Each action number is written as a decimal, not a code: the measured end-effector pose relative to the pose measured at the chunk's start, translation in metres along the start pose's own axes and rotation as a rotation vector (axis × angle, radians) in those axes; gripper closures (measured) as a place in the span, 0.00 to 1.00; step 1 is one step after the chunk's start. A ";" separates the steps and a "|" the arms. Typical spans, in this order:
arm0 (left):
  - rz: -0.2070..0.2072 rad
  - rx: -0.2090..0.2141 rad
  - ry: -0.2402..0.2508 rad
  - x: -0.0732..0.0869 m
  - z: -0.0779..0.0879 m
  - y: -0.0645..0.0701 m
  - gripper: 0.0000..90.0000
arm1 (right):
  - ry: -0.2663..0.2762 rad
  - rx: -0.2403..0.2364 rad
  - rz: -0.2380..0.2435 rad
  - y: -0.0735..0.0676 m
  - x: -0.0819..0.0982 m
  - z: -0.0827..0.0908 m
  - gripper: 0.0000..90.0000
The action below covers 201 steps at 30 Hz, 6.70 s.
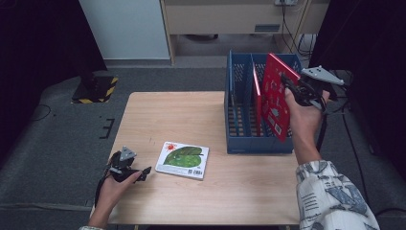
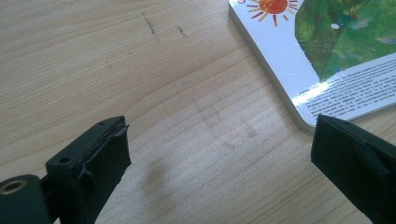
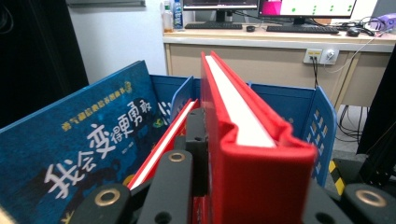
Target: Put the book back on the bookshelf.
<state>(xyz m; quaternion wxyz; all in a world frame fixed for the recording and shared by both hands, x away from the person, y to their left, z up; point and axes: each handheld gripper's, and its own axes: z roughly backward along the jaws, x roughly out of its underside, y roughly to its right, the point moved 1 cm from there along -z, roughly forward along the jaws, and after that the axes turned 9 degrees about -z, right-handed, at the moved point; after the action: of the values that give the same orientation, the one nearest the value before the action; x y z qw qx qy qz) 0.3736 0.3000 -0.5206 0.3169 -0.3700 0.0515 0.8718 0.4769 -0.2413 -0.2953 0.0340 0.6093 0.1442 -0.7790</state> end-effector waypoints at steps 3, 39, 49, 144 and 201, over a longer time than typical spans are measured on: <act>0.001 -0.001 0.001 0.000 0.000 0.000 0.04 | 0.001 0.008 0.003 0.000 0.000 -0.006 0.89; -0.001 -0.003 0.002 0.000 0.000 0.000 0.04 | -0.001 0.076 -0.009 0.005 0.005 -0.056 0.89; -0.004 -0.002 0.003 -0.001 0.000 0.000 0.04 | 0.008 0.077 -0.003 0.003 0.007 -0.063 0.89; -0.033 0.007 0.000 -0.005 -0.002 0.007 0.05 | -0.104 0.123 0.006 -0.005 0.053 -0.065 0.86; -0.045 0.010 -0.001 -0.006 -0.003 0.008 0.05 | -0.117 0.145 0.051 -0.013 0.050 -0.069 0.86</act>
<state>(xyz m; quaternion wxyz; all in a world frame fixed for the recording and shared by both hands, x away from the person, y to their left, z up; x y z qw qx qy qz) 0.3733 0.2894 -0.5196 0.3383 -0.3688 0.0473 0.8645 0.5261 -0.2042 -0.3556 0.0178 0.5668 0.0697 -0.8207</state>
